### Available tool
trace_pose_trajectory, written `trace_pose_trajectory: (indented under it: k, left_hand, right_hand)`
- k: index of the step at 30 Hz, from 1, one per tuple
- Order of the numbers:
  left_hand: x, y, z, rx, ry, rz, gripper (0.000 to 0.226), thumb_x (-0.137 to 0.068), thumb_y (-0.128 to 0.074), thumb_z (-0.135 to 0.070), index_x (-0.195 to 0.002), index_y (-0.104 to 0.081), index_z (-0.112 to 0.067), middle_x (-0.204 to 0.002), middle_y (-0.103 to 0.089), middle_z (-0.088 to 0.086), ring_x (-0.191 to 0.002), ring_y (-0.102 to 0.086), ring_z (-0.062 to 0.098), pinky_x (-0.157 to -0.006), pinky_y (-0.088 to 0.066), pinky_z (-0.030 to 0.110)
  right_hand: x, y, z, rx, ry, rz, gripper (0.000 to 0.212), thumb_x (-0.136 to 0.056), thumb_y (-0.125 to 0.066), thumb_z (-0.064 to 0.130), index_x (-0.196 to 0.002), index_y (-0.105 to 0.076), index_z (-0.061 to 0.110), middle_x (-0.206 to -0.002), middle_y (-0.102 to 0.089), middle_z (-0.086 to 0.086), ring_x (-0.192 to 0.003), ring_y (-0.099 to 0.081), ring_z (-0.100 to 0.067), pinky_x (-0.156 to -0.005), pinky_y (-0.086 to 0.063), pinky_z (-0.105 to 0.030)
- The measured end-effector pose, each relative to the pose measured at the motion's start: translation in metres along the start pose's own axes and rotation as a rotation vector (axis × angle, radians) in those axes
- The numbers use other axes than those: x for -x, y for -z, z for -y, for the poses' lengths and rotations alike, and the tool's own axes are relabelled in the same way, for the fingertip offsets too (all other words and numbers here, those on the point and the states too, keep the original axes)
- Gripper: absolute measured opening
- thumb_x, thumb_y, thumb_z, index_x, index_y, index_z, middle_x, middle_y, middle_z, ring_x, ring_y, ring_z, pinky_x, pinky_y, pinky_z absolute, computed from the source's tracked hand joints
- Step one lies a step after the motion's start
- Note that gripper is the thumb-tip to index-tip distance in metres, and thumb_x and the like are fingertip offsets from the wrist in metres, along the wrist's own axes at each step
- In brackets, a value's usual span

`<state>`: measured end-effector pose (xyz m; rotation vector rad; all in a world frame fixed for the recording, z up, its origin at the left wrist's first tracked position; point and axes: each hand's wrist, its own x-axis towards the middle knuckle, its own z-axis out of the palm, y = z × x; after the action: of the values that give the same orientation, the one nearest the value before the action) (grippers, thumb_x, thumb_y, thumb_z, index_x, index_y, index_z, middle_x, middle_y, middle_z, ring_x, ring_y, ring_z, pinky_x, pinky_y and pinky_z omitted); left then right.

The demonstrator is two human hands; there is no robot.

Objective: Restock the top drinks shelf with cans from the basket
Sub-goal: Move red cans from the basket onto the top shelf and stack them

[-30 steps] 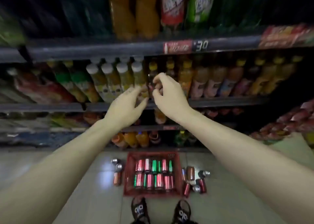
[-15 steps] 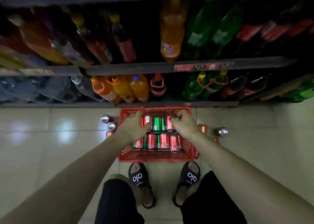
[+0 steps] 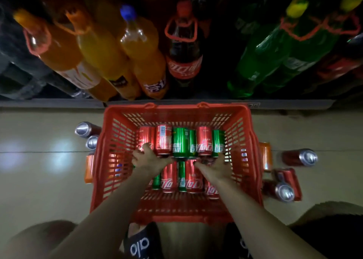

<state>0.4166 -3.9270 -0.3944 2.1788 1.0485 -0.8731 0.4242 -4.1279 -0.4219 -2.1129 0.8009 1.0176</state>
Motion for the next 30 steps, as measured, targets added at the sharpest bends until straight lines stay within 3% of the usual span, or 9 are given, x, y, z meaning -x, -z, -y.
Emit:
trace_pose_trajectory:
  k: [6, 10, 12, 14, 16, 20, 24, 27, 30]
  left_hand:
    - [-0.035, -0.023, 0.035, 0.187, 0.147, -0.070, 0.133, -0.074, -0.092, -0.043, -0.164, 0.001, -0.012, -0.165, -0.011, 0.032, -0.153, -0.019, 0.049, -0.124, -0.026, 0.056]
    - [-0.042, -0.025, 0.045, 0.333, 0.210, -0.034, 0.122, -0.077, -0.092, -0.021, -0.158, -0.005, 0.005, -0.158, -0.034, 0.031, -0.147, -0.035, 0.046, -0.122, -0.034, 0.049]
    - [-0.043, -0.025, 0.047, 0.313, 0.211, -0.033, 0.120, -0.077, -0.092, -0.021, -0.157, -0.009, 0.008, -0.157, -0.036, 0.030, -0.147, -0.037, 0.045, -0.121, -0.035, 0.047]
    - [-0.046, -0.024, 0.050, 0.291, 0.211, -0.043, 0.117, -0.073, -0.095, -0.026, -0.154, -0.019, 0.008, -0.153, -0.043, 0.029, -0.143, -0.043, 0.044, -0.119, -0.039, 0.046]
    - [-0.048, -0.025, 0.055, 0.237, 0.207, -0.046, 0.105, -0.069, -0.096, -0.034, -0.146, -0.038, 0.007, -0.143, -0.055, 0.027, -0.133, -0.055, 0.042, -0.111, -0.048, 0.046]
    - [-0.055, -0.032, 0.069, 0.217, 0.125, 0.001, 0.062, -0.070, -0.092, -0.046, -0.113, -0.075, -0.006, -0.110, -0.077, 0.018, -0.099, -0.074, 0.033, -0.091, -0.061, 0.042]
    - [-0.042, -0.031, 0.063, 0.333, 0.042, 0.070, 0.060, -0.067, -0.081, -0.061, -0.101, -0.078, -0.011, -0.099, -0.079, 0.012, -0.089, -0.076, 0.029, -0.089, -0.062, 0.043]
    - [-0.031, -0.030, 0.052, 0.442, 0.031, 0.186, 0.030, -0.091, -0.076, -0.034, -0.105, -0.074, -0.008, -0.096, -0.078, 0.013, -0.079, -0.074, 0.024, -0.067, -0.057, 0.029]
    - [-0.024, -0.034, 0.045, 0.520, 0.005, 0.276, 0.021, -0.096, -0.071, -0.029, -0.106, -0.071, -0.010, -0.095, -0.077, 0.010, -0.077, -0.073, 0.022, -0.061, -0.055, 0.025]
  right_hand:
    - [-0.042, -0.015, -0.021, -0.141, -0.028, 0.011, 0.126, -0.033, -0.081, 0.064, -0.142, -0.038, 0.017, -0.140, -0.056, -0.013, -0.127, -0.056, -0.034, -0.106, -0.049, -0.043]
    - [-0.054, -0.016, -0.036, -0.191, -0.067, -0.008, 0.123, -0.022, -0.077, 0.052, -0.136, -0.050, 0.015, -0.131, -0.064, -0.012, -0.115, -0.065, -0.032, -0.098, -0.055, -0.042]
    - [-0.038, -0.009, -0.035, -0.180, -0.081, -0.005, 0.096, -0.037, -0.085, 0.045, -0.126, -0.065, 0.013, -0.122, -0.071, -0.012, -0.106, -0.070, -0.028, -0.091, -0.056, -0.034]
    - [-0.029, -0.002, -0.036, -0.177, -0.075, 0.017, 0.051, -0.064, -0.088, 0.028, -0.111, -0.074, 0.013, -0.111, -0.075, -0.012, -0.091, -0.070, -0.025, -0.079, -0.052, -0.027]
    - [-0.029, 0.002, -0.041, -0.173, -0.057, 0.020, 0.034, -0.073, -0.086, 0.024, -0.105, -0.077, 0.012, -0.106, -0.076, -0.012, -0.081, -0.064, -0.022, -0.074, -0.047, -0.025]
    - [-0.017, 0.005, -0.042, -0.171, 0.015, -0.051, 0.033, -0.072, -0.087, 0.030, -0.099, -0.079, 0.014, -0.095, -0.075, -0.009, -0.075, -0.061, -0.021, -0.071, -0.043, -0.023]
    - [-0.009, 0.013, -0.039, -0.281, 0.097, -0.096, 0.019, -0.075, -0.085, 0.033, -0.085, -0.076, 0.019, -0.084, -0.075, -0.003, -0.064, -0.060, -0.011, -0.068, -0.042, -0.023]
    - [-0.010, 0.020, -0.030, -0.452, 0.120, -0.017, 0.020, -0.079, -0.083, 0.035, -0.084, -0.073, 0.018, -0.072, -0.071, 0.006, -0.065, -0.064, -0.008, -0.060, -0.044, -0.021]
    - [-0.008, 0.013, -0.020, -0.532, 0.142, 0.143, 0.022, -0.078, -0.083, 0.031, -0.094, -0.077, 0.018, -0.082, -0.079, -0.001, -0.078, -0.076, -0.020, -0.070, -0.055, -0.029]
